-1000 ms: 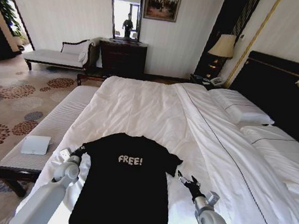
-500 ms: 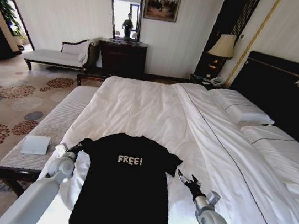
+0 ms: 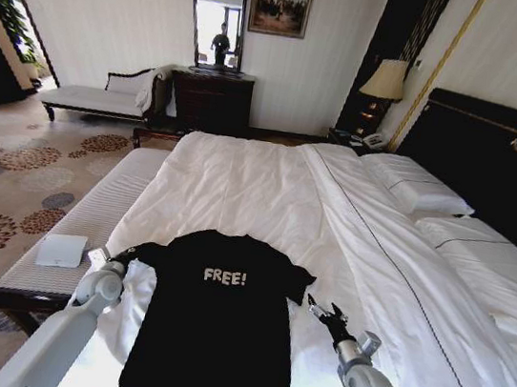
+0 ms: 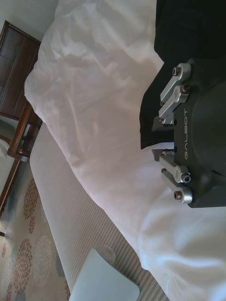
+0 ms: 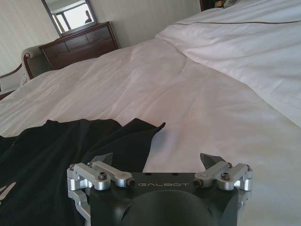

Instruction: Fold the clothes on the bed.

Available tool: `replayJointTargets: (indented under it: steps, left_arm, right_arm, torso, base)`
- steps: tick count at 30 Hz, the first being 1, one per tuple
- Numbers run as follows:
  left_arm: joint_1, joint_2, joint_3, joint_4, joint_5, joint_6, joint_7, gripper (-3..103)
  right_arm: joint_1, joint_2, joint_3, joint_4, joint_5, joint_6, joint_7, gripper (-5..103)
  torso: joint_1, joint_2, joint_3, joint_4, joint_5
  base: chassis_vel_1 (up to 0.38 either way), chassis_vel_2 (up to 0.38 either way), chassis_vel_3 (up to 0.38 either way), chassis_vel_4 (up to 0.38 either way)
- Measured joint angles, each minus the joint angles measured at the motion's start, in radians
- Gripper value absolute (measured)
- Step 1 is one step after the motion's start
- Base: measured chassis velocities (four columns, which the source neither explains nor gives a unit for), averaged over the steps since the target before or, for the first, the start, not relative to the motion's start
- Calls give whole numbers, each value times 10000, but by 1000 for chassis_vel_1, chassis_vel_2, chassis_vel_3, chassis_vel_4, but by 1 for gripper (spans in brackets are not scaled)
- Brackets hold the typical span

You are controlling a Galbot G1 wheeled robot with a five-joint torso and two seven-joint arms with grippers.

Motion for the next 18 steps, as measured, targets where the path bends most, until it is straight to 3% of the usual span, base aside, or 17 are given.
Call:
replayJointTargets:
  steps: [3,4,6,7,9,10,13,16,18]
  left_arm:
    - [-137,3,-13,226,124,-104,36,29]
    - [-278,68,-14,344,164,-154,130,38]
    - [-384,163,-11,372,166,-166,188,37]
    - [-438,300,16,295,86,-124,199,32]
    - [-282,401,40,11,-57,30,175,34]
    - [181,403,19,-476,-24,121,132,44]
    - [1063,279,-113,-1161,200,135,124,50]
    - [2645,-70,-476,-2053,663,88,399,66]
    - [2954,-206,-551,-2079,941,-16,597,72]
  right_arm:
    - [-12,17,-8,-14,-38,12,-2,100]
    - [-28,26,-24,-21,-63,18,-5,100]
    - [-46,36,-33,-21,-82,20,-6,100]
    - [-61,60,-47,-16,-114,23,-7,100]
    - [-74,90,-49,-4,-140,26,-7,100]
    - [-77,120,-28,9,-142,28,-7,100]
    - [-105,138,26,12,-138,39,-9,100]
    - [-167,136,103,-30,-130,85,-41,100]
    - [-195,125,111,-74,-129,103,-56,100]
  torso:
    - [-1,0,0,0,-2]
    - [-1,0,0,-2,-3]
    - [0,0,0,-4,-2]
    - [0,0,0,-6,4]
    - [1,-1,0,-7,3]
    - [1,0,0,-7,3]
    - [1,0,0,-5,-1]
    - [-2,1,-1,8,3]
    - [-3,2,-1,5,2]
  base:
    - [0,0,0,0]
    - [0,0,0,0]
    - [0,0,0,0]
    - [0,0,0,0]
    - [0,0,0,0]
    - [0,0,0,0]
    - [0,0,0,0]
    - [0,0,0,0]
    - [0,0,0,0]
